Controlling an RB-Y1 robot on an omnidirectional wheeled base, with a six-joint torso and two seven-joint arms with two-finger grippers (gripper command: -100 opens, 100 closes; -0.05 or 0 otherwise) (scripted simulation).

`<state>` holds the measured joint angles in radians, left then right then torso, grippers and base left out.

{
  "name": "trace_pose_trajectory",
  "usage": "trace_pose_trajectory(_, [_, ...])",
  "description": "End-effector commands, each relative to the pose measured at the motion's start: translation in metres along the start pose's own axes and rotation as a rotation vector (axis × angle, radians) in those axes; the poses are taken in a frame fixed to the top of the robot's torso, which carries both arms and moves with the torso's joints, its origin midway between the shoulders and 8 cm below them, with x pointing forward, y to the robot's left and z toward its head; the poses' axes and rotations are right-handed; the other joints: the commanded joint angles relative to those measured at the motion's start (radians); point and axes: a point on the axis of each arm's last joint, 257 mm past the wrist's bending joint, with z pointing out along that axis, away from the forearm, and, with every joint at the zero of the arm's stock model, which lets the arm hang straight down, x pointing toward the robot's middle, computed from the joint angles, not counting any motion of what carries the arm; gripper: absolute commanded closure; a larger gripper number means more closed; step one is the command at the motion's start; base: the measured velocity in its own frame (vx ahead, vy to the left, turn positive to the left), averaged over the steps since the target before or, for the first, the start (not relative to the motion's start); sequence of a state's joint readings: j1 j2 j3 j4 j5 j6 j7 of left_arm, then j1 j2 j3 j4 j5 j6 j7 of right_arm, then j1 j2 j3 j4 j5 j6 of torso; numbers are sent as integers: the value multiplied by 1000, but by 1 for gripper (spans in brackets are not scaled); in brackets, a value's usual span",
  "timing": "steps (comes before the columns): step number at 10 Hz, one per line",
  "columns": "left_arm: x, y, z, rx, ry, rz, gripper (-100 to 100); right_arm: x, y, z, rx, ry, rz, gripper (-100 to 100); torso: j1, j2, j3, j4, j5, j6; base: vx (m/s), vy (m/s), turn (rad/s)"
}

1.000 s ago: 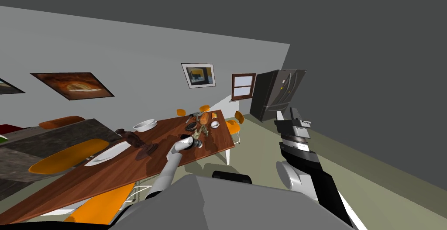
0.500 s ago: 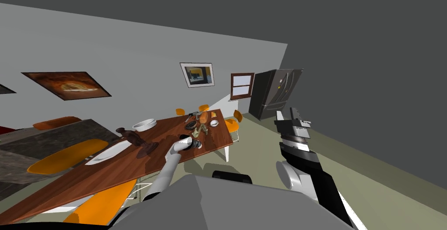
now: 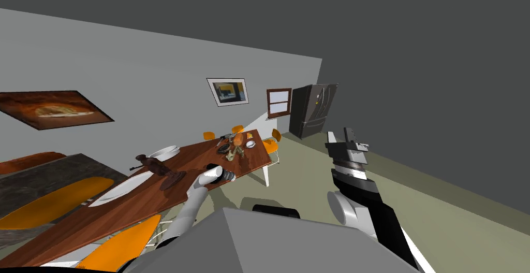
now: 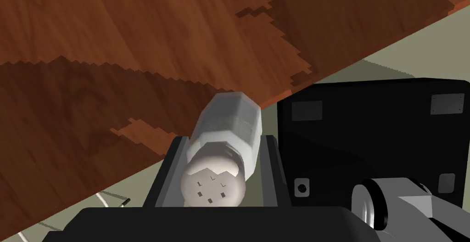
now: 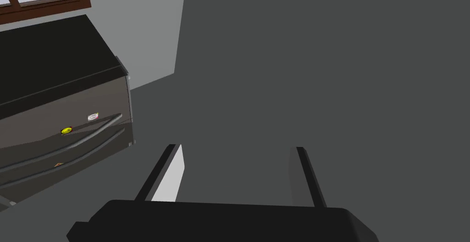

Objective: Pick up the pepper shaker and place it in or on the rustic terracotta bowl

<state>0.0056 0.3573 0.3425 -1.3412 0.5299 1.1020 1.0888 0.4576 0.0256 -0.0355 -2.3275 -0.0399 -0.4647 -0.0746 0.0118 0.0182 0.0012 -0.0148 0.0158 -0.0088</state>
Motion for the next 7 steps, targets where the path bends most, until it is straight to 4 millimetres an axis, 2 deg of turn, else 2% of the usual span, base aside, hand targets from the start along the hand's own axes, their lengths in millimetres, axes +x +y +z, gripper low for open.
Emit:
trace_pose_trajectory(1, [-32, -20, -4, -5, -56, -37, 100, 0, 0, 0, 0, 0, 0, 0, 0, 0, 0, 0, 0, 0, -273, 21, -388])
trace_pose_trajectory(2, [-32, -20, -4, -5, -56, -37, 100, 0, 0, 0, 0, 0, 0, 0, 2, 4, 2, 0, 1, 0, -202, 32, -149])
trace_pose_trajectory(3, [-49, -42, -11, 1, -81, -66, 100, 0, 0, 0, 0, 0, 0, 0, 4, 1, 0, -1, 2, -2, -200, 70, -339])
trace_pose_trajectory(4, [-49, -42, -11, 1, -81, -66, 100, 0, 0, 0, 0, 0, 0, 0, 8, 1, 0, -1, 2, -1, -159, 77, -197])
trace_pose_trajectory(7, [-70, -80, -25, 17, -110, -114, 100, 0, 0, 0, 0, 0, 0, 0, 9, -6, -4, -2, 2, 1, -128, 66, -281])
